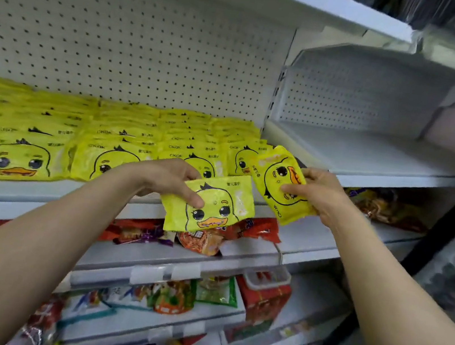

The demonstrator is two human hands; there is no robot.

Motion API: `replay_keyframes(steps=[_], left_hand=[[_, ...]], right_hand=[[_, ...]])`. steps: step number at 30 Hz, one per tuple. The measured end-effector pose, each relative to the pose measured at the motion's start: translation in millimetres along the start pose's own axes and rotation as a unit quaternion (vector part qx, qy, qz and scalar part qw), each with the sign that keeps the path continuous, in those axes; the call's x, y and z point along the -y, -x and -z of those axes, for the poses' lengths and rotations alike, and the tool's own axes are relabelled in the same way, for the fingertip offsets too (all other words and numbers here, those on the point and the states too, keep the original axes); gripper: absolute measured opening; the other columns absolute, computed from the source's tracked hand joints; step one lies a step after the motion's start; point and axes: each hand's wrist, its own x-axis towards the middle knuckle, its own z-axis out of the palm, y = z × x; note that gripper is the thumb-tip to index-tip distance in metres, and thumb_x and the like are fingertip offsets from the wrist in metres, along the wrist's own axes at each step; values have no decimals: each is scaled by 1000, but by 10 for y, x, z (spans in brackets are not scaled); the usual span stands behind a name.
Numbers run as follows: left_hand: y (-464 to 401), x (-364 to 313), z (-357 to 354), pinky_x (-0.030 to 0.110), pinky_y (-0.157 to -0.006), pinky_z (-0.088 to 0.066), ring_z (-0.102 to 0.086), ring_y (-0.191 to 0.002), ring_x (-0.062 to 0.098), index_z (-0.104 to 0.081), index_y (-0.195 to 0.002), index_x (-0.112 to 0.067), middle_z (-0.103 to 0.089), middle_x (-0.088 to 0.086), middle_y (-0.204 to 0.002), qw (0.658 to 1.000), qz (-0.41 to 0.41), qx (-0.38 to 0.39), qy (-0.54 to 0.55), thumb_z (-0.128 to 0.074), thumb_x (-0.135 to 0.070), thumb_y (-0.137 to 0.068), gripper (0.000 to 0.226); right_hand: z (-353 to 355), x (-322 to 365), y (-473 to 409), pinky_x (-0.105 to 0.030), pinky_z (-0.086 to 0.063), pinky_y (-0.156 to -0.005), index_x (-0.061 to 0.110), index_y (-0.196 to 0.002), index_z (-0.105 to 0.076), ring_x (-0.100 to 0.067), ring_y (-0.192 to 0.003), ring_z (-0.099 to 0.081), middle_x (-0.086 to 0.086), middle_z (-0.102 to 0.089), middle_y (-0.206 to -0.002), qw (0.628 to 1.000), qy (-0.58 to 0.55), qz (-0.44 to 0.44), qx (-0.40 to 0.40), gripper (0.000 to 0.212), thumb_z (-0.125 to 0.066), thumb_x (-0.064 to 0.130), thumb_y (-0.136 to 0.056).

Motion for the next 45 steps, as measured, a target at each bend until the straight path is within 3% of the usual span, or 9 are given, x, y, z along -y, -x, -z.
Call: replay_keyframes(steps=[5,9,13,17,23,28,34,40,45], left_hand=[[-179,-179,-199,32,-104,-38,-52,-120,14,-68,-106,-22,-61,-11,-120,999,20,-50,-3,-86,-26,-68,43],[-282,-319,-353,12,-81,-37,-55,-97,9,-62,-87,-33,-62,-11,-102,997,42,-68,10,-84,-18,-72,30],[-302,-408,-447,21,-84,-40,-53,-110,13,-68,-104,-15,-63,-3,-118,993,70,-93,-1,-84,-21,-72,37],[-310,-432,-477,21,-91,-39,-57,-115,18,-69,-102,-12,-67,0,-118,991,79,-109,-5,-85,-27,-70,39],[-363,-469,-458,26,-93,-41,-58,-113,20,-68,-106,-10,-67,5,-118,989,82,-116,-28,-84,-25,-71,41],[-443,-451,-444,33,-94,-45,-62,-107,21,-70,-93,-16,-71,3,-103,989,78,-120,-27,-85,-26,-70,29],[-514,-390,-389,37,-95,-43,-61,-106,27,-70,-88,-18,-71,5,-100,990,70,-117,-25,-86,-32,-66,31],[-560,-347,-316,27,-106,-35,-49,-123,9,-65,-116,-10,-59,-8,-127,988,100,-114,-33,-85,-29,-69,55],[-570,-292,-286,32,-110,-35,-49,-127,13,-66,-115,-14,-58,-5,-134,988,96,-117,-22,-87,-34,-63,59]], right_hand=[[214,56,-676,-37,-57,-83,26,-91,-73,-19,-85,-68,1,-74,-92,984,132,115,35,36,-91,16,-61],[189,97,-1093,-25,-48,-85,23,-109,-72,-14,-98,-64,3,-70,-105,954,223,170,105,47,-90,21,-66],[47,48,-1375,-33,-50,-93,28,-102,-66,-17,-107,-61,-4,-66,-115,933,252,194,169,46,-91,21,-64],[-74,29,-1528,-38,-51,-94,38,-88,-63,-17,-109,-61,-2,-67,-115,910,280,235,195,40,-92,25,-64],[-229,17,-1734,-31,-47,-95,20,-111,-68,-17,-112,-57,-3,-65,-117,904,271,246,221,45,-88,18,-70],[-342,30,-1812,-32,-52,-83,20,-99,-71,-18,-93,-64,3,-70,-98,899,283,263,207,34,-88,23,-69],[-369,-2,-1891,-28,-49,-81,21,-103,-72,-16,-92,-63,4,-69,-98,903,280,257,200,39,-89,26,-68],[-378,36,-1980,-36,-52,-92,24,-101,-67,-18,-102,-63,0,-68,-108,904,284,228,225,42,-90,24,-66],[-249,122,-1924,-34,-54,-83,28,-117,-57,-20,-94,-64,-3,-62,-105,930,179,202,248,50,-82,13,-76]])
